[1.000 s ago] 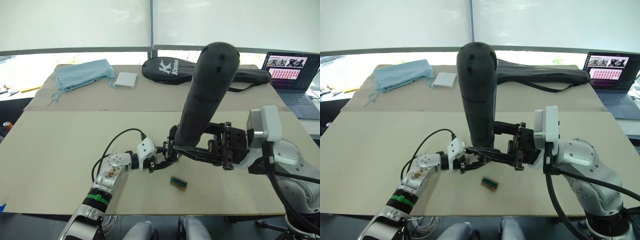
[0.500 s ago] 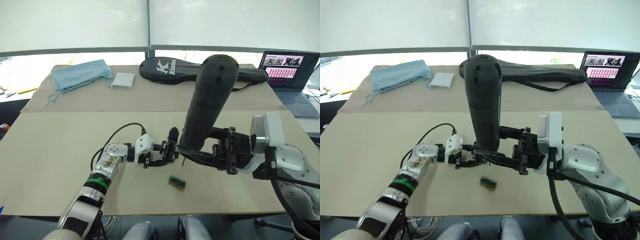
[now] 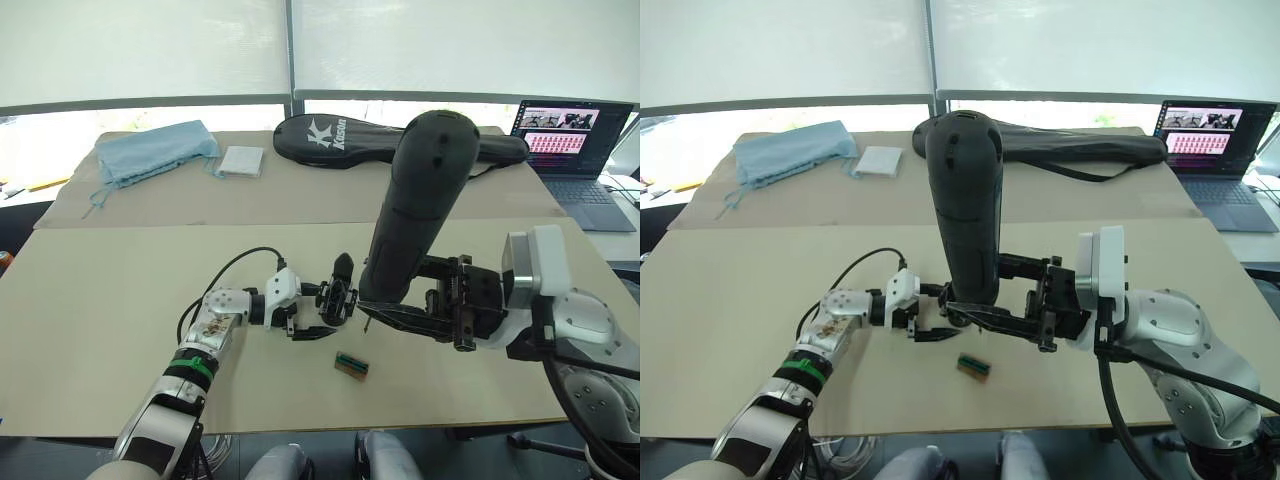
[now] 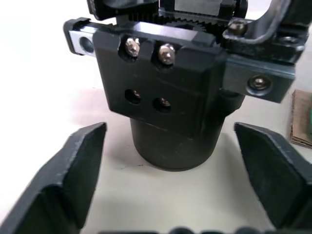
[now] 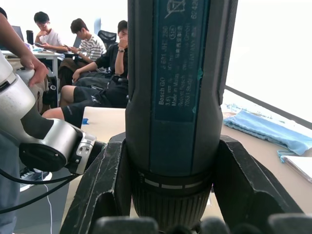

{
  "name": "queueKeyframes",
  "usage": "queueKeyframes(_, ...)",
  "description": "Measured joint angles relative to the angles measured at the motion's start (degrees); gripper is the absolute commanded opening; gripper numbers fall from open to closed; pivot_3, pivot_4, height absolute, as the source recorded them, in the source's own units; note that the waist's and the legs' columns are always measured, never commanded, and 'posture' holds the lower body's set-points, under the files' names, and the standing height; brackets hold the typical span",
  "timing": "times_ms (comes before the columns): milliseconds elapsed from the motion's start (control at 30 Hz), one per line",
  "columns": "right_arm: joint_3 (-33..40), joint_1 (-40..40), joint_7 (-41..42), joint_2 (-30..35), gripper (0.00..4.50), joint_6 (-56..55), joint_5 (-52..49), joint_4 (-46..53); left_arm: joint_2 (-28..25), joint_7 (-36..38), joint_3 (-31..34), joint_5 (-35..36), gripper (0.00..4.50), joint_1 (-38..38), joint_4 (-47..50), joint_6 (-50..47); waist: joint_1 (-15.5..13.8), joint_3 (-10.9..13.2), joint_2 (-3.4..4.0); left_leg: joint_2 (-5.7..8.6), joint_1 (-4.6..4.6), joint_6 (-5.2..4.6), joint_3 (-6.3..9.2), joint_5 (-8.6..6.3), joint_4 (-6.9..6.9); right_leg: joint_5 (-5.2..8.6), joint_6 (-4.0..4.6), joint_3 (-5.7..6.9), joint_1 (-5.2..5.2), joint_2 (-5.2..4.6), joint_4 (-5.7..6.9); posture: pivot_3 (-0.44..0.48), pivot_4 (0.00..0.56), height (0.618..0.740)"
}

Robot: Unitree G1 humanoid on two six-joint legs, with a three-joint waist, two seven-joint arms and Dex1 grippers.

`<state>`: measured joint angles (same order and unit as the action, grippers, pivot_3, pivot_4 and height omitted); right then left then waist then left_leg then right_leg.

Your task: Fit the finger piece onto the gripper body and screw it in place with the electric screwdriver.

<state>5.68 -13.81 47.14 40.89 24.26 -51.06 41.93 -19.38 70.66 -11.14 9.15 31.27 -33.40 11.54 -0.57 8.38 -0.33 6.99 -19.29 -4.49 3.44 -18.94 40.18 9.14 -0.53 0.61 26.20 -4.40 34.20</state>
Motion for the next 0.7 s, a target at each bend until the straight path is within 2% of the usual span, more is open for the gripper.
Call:
queueKeyframes(300,0.2,0.5,-1.1,0.2,1.91,0.0,-0.9,0.3,-0.8,-3.7,0.5,0.0,4.45,-7.8,12.9,-5.9,-0.3,0.0,0.00,0.03,-0.02,0.00,0.00,0.00,0.01,0.00,0.00,0.01,-0.01,-0.02,-0.02,0.000,0.150,0.740)
queueKeyframes(500,0.2,0.4,-1.3,0.3,1.91,0.0,-0.9,0.3,2.7,-12.1,-1.4,-2.7,4.45,-10.2,18.7,-9.6,-1.0,0.0,0.00,0.05,-0.02,-0.01,0.00,-0.01,0.02,0.00,-0.01,0.01,-0.03,-0.02,-0.03,0.000,0.150,0.740)
queueKeyframes(700,0.2,-0.7,-1.7,0.3,1.91,0.0,-0.9,0.2,5.3,-18.4,-1.6,-3.9,4.45,-10.3,19.2,-11.7,-1.1,0.0,0.00,0.04,-0.01,-0.01,0.00,-0.01,0.02,0.00,-0.01,0.01,-0.03,-0.02,-0.01,0.000,0.150,0.740)
